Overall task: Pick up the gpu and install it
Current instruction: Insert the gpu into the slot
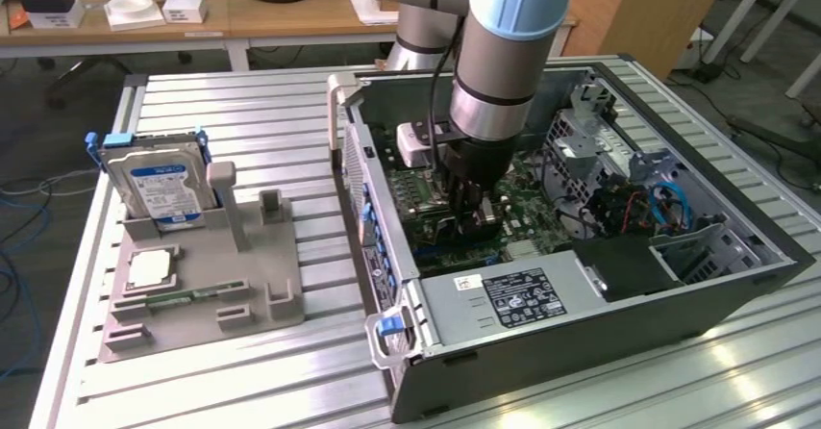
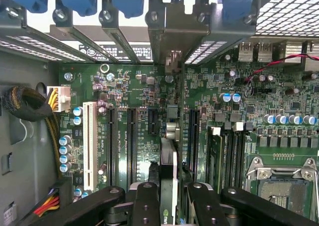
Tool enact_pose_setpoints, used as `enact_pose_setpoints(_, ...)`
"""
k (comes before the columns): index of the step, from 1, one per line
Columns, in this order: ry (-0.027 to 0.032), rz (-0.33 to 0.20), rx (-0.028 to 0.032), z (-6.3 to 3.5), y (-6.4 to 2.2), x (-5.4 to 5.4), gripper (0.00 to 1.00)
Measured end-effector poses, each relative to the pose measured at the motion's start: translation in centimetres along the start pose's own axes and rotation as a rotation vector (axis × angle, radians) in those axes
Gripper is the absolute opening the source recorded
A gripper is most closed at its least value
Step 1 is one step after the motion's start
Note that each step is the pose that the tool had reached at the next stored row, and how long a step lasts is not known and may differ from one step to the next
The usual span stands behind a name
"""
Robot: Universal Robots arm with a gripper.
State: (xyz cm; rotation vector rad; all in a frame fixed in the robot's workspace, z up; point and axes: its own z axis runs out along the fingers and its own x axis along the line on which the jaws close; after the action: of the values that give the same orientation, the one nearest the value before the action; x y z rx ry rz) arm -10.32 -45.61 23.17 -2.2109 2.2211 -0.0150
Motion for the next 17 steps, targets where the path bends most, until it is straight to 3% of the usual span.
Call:
enact_pose_setpoints(6,-0.0025,0.002,-0.0018,0.03,0.11,0.0,0.27)
enact_pose_setpoints(7,-0.0021,0.002,-0.0016,-0.01,0.10,0.0,0.33)
enact_pose_setpoints(9,-0.0013,0.002,-0.0020,-0.18,0.09,0.0,0.33)
enact_pose_setpoints(17,-0.0013,0.002,-0.0010,-1.63,0.09,0.0,0.33)
